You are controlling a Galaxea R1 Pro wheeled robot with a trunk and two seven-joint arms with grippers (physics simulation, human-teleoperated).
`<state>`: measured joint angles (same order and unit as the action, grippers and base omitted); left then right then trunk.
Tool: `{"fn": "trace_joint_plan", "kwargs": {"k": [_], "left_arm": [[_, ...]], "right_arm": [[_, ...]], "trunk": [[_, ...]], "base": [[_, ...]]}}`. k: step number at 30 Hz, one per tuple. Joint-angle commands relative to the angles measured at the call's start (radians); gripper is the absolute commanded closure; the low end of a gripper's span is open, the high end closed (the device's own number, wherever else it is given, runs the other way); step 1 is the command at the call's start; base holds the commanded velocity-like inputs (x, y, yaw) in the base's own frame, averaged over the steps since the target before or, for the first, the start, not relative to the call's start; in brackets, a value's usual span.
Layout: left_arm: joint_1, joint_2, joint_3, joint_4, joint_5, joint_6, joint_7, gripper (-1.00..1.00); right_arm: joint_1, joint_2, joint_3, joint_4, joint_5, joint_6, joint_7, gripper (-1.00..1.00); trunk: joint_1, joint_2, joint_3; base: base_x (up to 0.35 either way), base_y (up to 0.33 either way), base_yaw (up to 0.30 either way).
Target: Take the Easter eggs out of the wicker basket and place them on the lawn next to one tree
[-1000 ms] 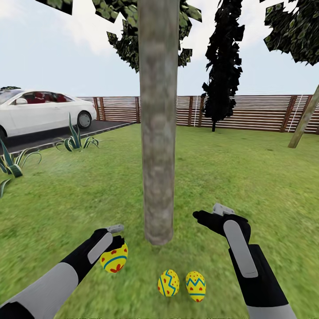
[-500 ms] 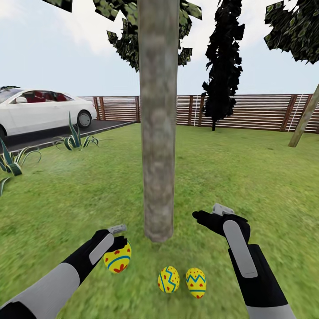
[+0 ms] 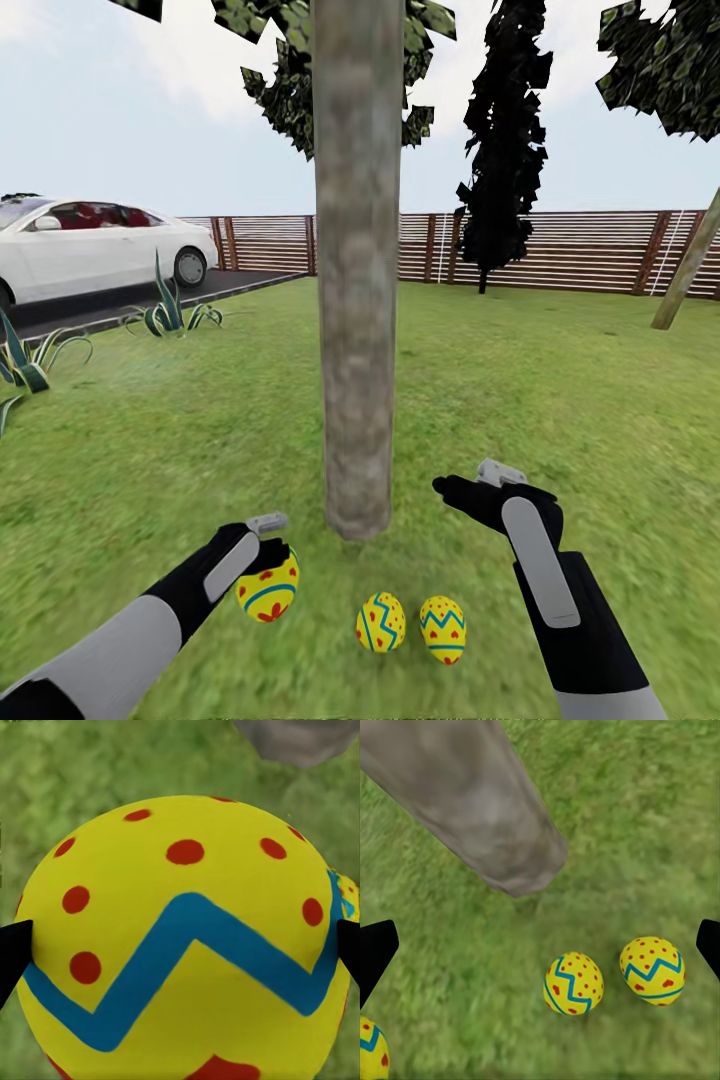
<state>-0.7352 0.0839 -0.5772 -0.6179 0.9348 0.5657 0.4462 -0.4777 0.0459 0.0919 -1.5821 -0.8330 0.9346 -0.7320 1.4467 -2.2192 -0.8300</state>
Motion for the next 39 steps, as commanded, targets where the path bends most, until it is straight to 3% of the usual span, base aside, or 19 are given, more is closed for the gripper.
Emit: {"fn": "trace_joint_plan", "kwargs": {"k": [1,5,23,29,39], "left_arm": [[-0.001,0.001,-0.017,-0.002,0.01,0.0,0.009,1.0],[-0.001,0.002,-0.048,-0.002,0.011,-0.002,0.009,1.0],[-0.001,0.002,-0.066,-0.002,0.01,-0.073,0.009,1.0],[-0.001,0.003,-0.099,-0.002,0.01,-0.088,0.009,1.0],[-0.001,0.004,-0.102,-0.002,0.01,-0.105,0.009,1.0]], "right_arm": [[-0.001,0.0,0.001,-0.001,-0.009,0.002,-0.01,-1.0],[-0.002,0.0,-0.002,-0.001,-0.009,0.003,-0.009,-1.0],[-0.002,0.002,0.0,-0.001,-0.009,0.004,-0.009,-1.0],[-0.002,0.002,0.0,-0.001,-0.009,0.004,-0.009,-1.0],[-0.002,0.006,0.002,-0.001,-0.009,0.004,-0.009,-1.0]], "trunk": [[0.004,-0.008,-0.004],[0.019,-0.036,-0.017],[0.088,-0.162,-0.073],[0.111,-0.204,-0.092],[0.149,-0.274,-0.123]], "base": [[0.0,0.0,0.0],[0.0,0.0,0.0],[0.0,0.0,0.0],[0.0,0.0,0.0],[0.0,0.0,0.0]]}}
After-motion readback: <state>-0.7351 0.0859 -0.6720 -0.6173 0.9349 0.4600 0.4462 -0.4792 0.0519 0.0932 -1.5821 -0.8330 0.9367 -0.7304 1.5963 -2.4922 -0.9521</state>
